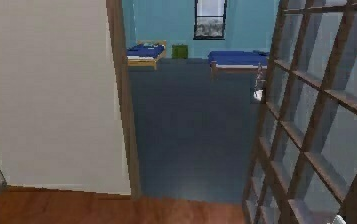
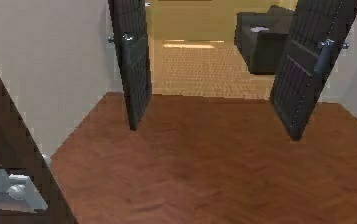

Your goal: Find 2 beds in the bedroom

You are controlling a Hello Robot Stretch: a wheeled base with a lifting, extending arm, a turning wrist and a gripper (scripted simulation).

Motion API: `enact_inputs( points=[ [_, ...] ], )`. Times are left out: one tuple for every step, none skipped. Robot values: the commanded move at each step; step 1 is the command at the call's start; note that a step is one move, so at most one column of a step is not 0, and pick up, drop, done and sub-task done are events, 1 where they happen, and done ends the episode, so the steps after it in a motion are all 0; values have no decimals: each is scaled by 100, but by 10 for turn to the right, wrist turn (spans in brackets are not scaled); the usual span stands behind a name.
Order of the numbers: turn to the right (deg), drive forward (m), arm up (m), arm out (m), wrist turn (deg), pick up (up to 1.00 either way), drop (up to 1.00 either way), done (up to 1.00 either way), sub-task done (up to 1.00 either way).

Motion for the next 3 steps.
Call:
enact_inputs(
  points=[
    [0,100,0,0,0,0,0,0,0],
    [0,55,0,0,0,0,0,0,0],
    [120,0,0,0,0,0,0,0,0]
  ],
)
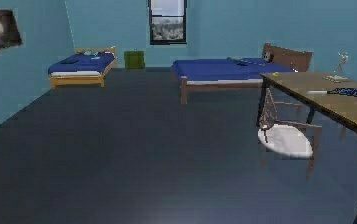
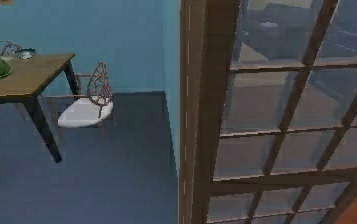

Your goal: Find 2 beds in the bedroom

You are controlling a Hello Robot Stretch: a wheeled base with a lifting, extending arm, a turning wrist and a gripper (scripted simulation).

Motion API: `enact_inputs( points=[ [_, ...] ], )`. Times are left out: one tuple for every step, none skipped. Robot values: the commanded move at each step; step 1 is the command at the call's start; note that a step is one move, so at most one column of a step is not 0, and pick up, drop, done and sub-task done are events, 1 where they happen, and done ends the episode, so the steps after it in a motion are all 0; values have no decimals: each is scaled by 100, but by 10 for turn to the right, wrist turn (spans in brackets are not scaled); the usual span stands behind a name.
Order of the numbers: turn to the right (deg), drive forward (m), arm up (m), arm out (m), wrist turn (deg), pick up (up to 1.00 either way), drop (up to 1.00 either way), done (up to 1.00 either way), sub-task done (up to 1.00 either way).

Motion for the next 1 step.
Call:
enact_inputs(
  points=[
    [0,100,0,0,0,0,0,0,0]
  ],
)
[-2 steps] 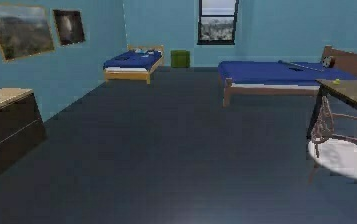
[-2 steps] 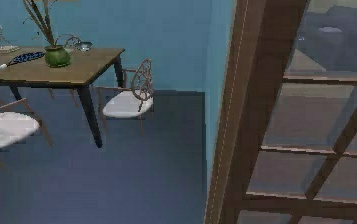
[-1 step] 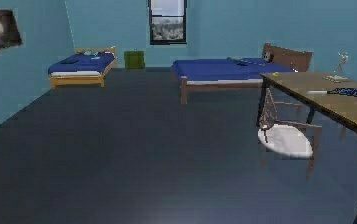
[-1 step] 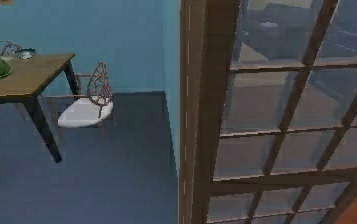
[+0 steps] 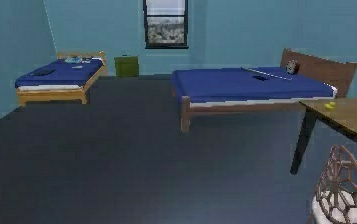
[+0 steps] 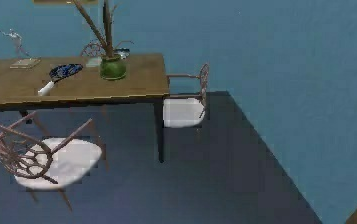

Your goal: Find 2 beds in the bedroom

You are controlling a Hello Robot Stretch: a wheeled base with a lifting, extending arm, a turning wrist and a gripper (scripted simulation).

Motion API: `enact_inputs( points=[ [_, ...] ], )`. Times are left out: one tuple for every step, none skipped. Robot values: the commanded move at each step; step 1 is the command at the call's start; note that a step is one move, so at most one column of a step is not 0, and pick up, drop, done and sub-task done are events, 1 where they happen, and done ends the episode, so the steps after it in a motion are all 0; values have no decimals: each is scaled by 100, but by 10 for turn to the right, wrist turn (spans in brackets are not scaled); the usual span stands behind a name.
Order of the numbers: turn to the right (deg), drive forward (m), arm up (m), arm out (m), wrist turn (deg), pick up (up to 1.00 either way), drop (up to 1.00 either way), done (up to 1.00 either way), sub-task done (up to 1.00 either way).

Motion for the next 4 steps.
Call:
enact_inputs(
  points=[
    [0,100,0,0,0,0,0,0,0],
    [0,80,0,0,0,0,0,0,0],
    [360,0,0,0,0,0,0,0,0],
    [0,0,0,0,0,0,0,0,100]
  ],
)
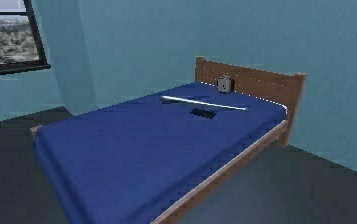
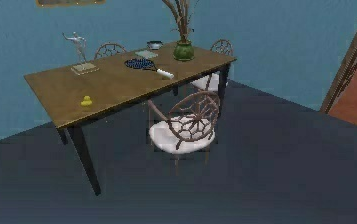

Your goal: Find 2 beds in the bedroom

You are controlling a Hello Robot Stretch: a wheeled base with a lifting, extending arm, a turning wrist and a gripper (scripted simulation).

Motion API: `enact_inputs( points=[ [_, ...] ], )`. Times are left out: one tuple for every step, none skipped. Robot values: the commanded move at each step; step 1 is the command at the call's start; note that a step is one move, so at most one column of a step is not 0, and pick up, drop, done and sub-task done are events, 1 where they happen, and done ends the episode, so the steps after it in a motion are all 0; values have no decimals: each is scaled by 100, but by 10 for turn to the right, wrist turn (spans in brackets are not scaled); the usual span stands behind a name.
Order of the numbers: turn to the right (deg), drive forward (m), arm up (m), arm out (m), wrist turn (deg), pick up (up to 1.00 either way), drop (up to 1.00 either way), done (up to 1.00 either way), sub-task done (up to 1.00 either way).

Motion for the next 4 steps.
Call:
enact_inputs(
  points=[
    [-450,0,0,0,0,0,0,0,0],
    [-390,0,0,0,0,0,0,0,0],
    [0,60,0,0,0,0,0,0,0],
    [30,0,0,0,0,0,0,0,0]
  ],
)
